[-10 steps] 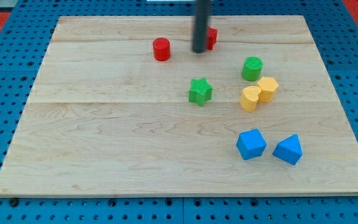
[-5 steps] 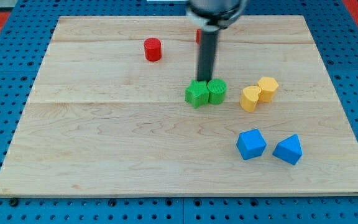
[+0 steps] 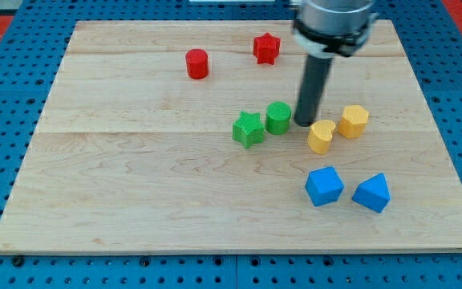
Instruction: Pair up the yellow green and the red color blocks individually
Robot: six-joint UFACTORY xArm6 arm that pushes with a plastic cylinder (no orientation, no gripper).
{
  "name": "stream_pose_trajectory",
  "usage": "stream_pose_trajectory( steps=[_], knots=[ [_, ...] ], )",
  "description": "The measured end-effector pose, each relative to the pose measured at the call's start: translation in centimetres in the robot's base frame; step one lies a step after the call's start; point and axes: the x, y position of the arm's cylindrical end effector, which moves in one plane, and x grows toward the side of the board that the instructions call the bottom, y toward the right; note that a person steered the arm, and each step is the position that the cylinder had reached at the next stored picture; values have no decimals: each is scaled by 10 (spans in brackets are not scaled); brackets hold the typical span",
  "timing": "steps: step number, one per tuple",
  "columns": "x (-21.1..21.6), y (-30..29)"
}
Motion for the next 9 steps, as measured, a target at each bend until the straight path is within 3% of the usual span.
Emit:
stream_pose_trajectory(
  steps=[2, 4, 5, 6, 7, 8, 9],
  knots=[
    [-13, 27],
    [-144, 10],
    [-210, 55],
    [-202, 31],
    [-136, 31],
    [-138, -9],
    [-150, 75]
  ],
)
